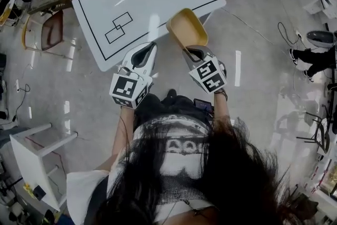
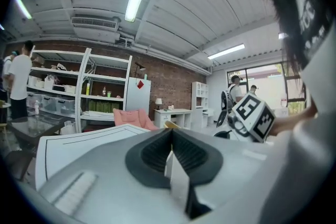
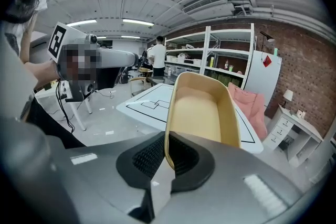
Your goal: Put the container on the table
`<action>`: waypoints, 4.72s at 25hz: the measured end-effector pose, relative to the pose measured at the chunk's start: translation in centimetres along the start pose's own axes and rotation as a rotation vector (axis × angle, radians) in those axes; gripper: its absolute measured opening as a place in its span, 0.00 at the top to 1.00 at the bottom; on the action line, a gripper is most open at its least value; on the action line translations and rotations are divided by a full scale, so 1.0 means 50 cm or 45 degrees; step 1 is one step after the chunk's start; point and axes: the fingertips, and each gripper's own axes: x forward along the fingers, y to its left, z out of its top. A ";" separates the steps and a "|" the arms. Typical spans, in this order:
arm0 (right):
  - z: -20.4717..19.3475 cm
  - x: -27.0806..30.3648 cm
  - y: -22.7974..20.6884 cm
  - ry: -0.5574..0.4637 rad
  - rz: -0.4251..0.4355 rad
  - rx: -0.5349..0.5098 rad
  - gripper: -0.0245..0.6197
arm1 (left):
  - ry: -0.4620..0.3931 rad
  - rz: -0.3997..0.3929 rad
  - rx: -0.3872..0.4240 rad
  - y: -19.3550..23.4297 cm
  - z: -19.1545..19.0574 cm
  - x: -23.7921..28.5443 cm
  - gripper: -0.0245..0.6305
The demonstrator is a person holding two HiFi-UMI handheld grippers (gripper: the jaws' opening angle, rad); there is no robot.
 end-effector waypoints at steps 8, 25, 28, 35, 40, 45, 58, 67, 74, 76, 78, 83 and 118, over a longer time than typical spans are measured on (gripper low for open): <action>-0.001 0.025 -0.048 -0.033 0.064 -0.013 0.93 | 0.040 0.088 0.015 0.008 0.005 0.028 0.96; 0.066 0.197 -0.208 0.015 0.143 -0.122 0.93 | 0.022 0.176 -0.023 0.181 0.003 0.192 0.96; 0.097 0.243 -0.250 0.031 0.156 -0.147 0.93 | 0.010 0.176 -0.022 0.226 0.017 0.231 0.96; 0.191 0.383 -0.350 0.073 0.187 -0.215 0.93 | -0.018 0.215 -0.049 0.363 0.049 0.310 0.96; 0.234 0.491 -0.406 0.107 0.215 -0.248 0.93 | -0.013 0.232 -0.071 0.443 0.046 0.356 0.96; 0.257 0.589 -0.444 0.161 0.250 -0.301 0.93 | -0.007 0.251 -0.090 0.505 0.040 0.384 0.96; 0.304 0.810 -0.482 0.286 0.381 -0.435 0.93 | 0.014 0.404 -0.187 0.641 0.000 0.374 0.96; 0.291 0.943 -0.494 0.404 0.395 -0.555 0.93 | 0.014 0.517 -0.221 0.663 -0.020 0.326 0.96; 0.295 0.996 -0.504 0.429 0.350 -0.642 0.92 | 0.018 0.622 -0.247 0.687 -0.040 0.282 0.96; 0.305 0.993 -0.502 0.401 0.346 -0.640 0.83 | 0.019 0.634 -0.246 0.682 -0.039 0.276 0.96; 0.309 0.981 -0.499 0.379 0.353 -0.632 0.76 | 0.021 0.634 -0.237 0.673 -0.035 0.273 0.96; 0.347 0.919 -0.490 0.228 0.370 -0.562 0.76 | 0.023 0.623 -0.203 0.651 -0.015 0.280 0.96; 0.167 0.181 -0.461 -0.465 0.627 -0.381 0.88 | 0.043 0.861 -0.121 0.107 0.032 0.372 0.96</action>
